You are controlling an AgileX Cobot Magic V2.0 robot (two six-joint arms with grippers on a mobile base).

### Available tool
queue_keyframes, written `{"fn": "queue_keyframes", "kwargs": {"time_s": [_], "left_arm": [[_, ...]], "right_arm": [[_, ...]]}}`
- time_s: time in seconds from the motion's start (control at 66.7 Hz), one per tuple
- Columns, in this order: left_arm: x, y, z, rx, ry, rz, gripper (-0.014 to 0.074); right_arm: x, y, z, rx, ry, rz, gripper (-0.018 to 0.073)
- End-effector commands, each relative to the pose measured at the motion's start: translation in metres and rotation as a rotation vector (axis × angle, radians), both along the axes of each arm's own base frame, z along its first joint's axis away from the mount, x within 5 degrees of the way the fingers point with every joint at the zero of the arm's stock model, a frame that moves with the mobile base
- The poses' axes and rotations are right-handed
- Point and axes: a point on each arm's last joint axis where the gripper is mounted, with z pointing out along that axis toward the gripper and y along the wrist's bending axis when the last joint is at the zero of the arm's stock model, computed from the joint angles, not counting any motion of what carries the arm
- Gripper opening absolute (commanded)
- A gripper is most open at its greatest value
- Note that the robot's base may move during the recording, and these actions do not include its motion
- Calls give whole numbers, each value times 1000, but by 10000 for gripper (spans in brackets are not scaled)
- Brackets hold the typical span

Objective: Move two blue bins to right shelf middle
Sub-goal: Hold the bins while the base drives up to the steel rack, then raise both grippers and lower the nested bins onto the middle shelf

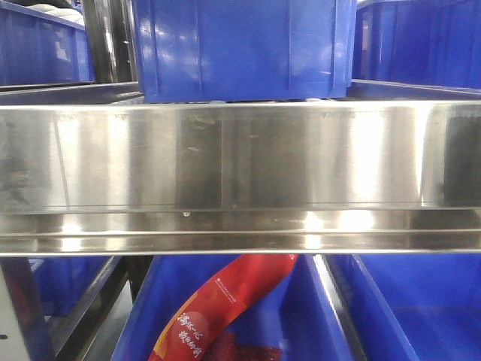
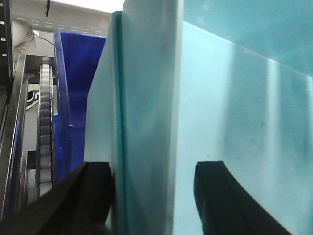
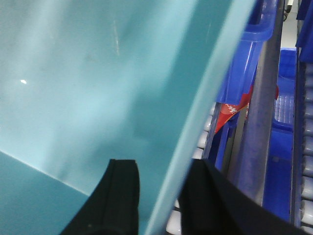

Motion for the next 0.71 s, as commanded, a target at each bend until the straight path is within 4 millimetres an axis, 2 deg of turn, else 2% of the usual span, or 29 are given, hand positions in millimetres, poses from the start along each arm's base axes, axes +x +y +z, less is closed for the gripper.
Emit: {"fn": "queue_keyframes", "kwargs": {"time_s": [0.0,0.3,0.525,0.69], "left_arm": [[-5,0,14,-29,-93,-10,-111],[-9,-3,6,-25,1,-47,-111],[-13,-6,-26,106,306,-118,-111],[-1,-9,-47,159,448,-133,-111]], "right_arm": [[-8,3,17,59,-105,48,-153],[-11,5,14,62,-57,72,-153],[-17,0,3,-35,49,83,-153],[-12,0,-13,-69,96,74,-153]]}}
